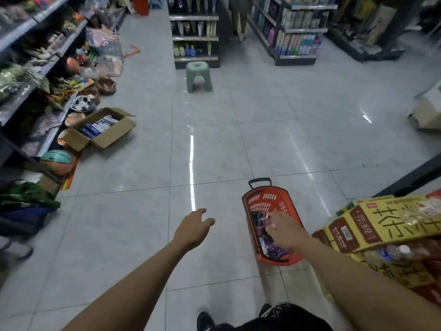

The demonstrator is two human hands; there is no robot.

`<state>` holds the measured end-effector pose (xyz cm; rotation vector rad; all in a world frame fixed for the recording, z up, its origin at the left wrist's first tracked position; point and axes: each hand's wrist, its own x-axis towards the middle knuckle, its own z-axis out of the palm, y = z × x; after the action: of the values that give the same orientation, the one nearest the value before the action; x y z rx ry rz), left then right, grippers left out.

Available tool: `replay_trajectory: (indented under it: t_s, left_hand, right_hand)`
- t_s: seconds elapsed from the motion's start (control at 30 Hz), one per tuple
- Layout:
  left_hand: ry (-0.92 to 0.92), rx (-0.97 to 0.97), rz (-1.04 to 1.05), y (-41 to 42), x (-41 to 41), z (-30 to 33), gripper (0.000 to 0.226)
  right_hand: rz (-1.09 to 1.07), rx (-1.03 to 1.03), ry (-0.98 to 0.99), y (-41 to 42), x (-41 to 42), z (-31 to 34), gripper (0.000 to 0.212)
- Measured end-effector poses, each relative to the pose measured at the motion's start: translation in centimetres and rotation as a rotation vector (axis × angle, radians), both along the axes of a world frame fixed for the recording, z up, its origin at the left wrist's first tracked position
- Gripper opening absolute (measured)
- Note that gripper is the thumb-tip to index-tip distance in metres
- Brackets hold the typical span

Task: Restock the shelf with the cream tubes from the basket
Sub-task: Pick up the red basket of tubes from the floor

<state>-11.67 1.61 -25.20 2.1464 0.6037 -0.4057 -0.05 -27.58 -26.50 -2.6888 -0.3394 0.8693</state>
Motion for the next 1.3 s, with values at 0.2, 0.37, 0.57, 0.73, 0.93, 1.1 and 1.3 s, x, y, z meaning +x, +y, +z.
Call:
replay_trajectory:
  t_s: [0.2,0.37,0.57,0.73,0.93,1.1,1.3]
  left_hand:
    - [-0.018,0.043,-0.063,-0.4,2.1,0.4,0.066]
    - [-0.033,0.06,-0.064,-3.6,5.3,0.9,0.067]
    - [-0.002,0.108,-0.054,-10.3,10.8,0.4,0.067]
    - [0.056,0.171,-0.033,-17.9,16.1,0.0,0.068]
    - [0.173,0.188,0.006,-26.4,21.5,0.7,0.084]
    - [0.206,0.174,0.056,-29.1,23.5,1.2,0.098]
    - [0.232,0.15,0.087,-29.7,24.7,0.6,0.1]
  right_hand:
    - [0.03,-0.076,-0.047,-1.3,0.7,1.2,0.06]
    - [0.042,-0.094,-0.029,-4.7,3.2,0.6,0.062]
    - [0.062,-0.084,0.0,-10.2,8.7,-0.5,0.058]
    - [0.117,-0.069,0.033,-16.3,14.3,-0.8,0.054]
    - [0.166,-0.07,0.059,-23.4,20.7,0.1,0.051]
    - [0.194,-0.072,0.087,-25.4,23.5,0.6,0.047]
    - [0.206,-0.083,0.112,-25.7,25.3,-0.4,0.049]
